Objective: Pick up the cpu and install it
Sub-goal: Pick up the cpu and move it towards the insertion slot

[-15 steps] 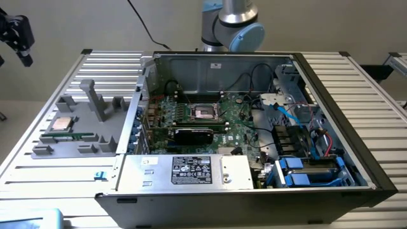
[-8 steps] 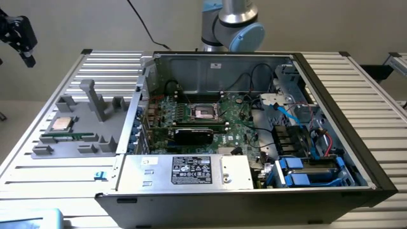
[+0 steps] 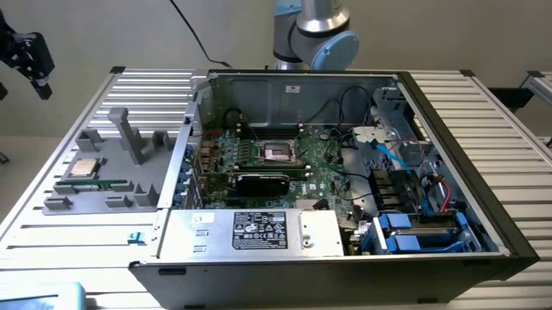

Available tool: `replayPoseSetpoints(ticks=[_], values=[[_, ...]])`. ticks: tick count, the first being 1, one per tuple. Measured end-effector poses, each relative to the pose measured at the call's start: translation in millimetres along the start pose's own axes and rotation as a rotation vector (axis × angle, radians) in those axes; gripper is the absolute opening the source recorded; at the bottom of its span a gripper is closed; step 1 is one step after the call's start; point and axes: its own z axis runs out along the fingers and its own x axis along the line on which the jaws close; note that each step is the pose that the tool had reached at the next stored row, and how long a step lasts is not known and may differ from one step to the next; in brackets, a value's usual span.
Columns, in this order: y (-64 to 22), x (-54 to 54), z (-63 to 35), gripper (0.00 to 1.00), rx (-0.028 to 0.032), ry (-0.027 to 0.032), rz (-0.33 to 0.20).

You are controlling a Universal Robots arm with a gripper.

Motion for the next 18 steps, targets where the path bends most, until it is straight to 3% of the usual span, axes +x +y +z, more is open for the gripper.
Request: replayPoseSetpoints(ticks=[9, 14, 18], values=[[-2.1, -0.8, 13.4, 0.71, 0.0033, 0.0005, 0.000], [-2.8, -9.0, 22.3, 0.71, 0.0033, 0.0012, 0.000], [-2.9, -9.4, 29.4, 0.71, 0.0033, 0.0012, 0.000]])
